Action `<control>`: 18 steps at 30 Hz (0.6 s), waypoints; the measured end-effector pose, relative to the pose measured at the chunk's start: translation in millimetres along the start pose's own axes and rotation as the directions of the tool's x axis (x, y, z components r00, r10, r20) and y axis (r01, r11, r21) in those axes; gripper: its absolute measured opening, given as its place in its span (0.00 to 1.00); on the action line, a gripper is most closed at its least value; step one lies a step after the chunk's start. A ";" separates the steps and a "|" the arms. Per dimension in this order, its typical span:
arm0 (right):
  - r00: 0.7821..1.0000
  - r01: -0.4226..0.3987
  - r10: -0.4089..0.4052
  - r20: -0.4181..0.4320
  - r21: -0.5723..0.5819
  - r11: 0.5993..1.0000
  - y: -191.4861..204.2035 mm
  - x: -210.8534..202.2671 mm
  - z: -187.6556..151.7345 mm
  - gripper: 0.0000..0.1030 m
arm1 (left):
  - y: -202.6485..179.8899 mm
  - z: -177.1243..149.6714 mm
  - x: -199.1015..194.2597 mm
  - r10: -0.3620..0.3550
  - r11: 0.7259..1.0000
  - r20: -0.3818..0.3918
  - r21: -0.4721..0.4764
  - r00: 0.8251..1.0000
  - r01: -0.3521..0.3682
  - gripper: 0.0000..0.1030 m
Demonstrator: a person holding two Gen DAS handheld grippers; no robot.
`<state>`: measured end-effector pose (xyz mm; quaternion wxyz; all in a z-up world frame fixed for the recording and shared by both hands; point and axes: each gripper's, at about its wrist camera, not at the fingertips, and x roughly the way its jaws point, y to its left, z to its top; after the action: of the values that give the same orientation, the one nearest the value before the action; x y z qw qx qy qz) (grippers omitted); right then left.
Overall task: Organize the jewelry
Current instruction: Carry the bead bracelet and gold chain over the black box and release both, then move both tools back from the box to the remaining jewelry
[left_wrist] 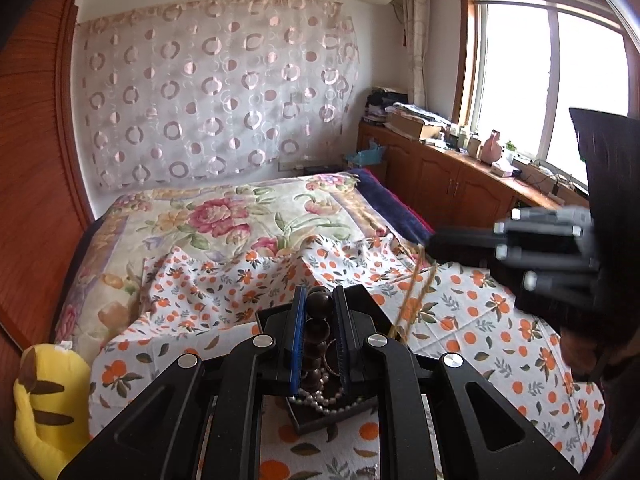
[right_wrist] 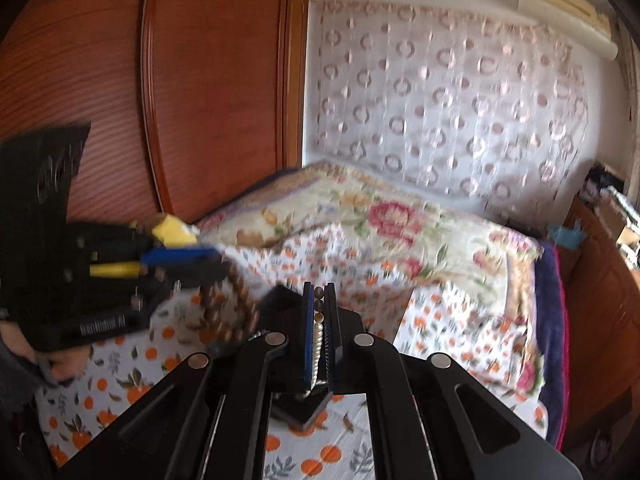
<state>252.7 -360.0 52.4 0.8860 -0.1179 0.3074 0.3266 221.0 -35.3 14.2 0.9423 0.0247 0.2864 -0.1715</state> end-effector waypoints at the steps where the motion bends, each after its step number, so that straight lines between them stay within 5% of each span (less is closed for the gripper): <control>1: 1.000 -0.008 0.008 -0.018 0.012 1.000 -0.6 5.8 -5.4 0.06 | 0.3 0.4 2.6 0.000 1.000 -0.003 0.000 1.000 0.000 0.12; 15: 0.998 -0.009 0.012 -0.065 0.050 0.999 -4.9 19.3 -37.6 0.14 | 1.4 6.2 41.5 0.003 1.000 -0.051 -0.002 0.999 -0.003 0.13; 18: 0.998 -0.008 0.012 -0.063 0.059 0.998 -6.0 16.0 -42.4 0.14 | 1.6 6.0 40.8 0.006 1.000 -0.048 -0.005 0.999 -0.007 0.32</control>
<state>246.3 -373.8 9.3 0.8772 -0.1007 0.3452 0.3180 256.4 -47.3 -3.2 0.9357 0.0272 0.3095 -0.1670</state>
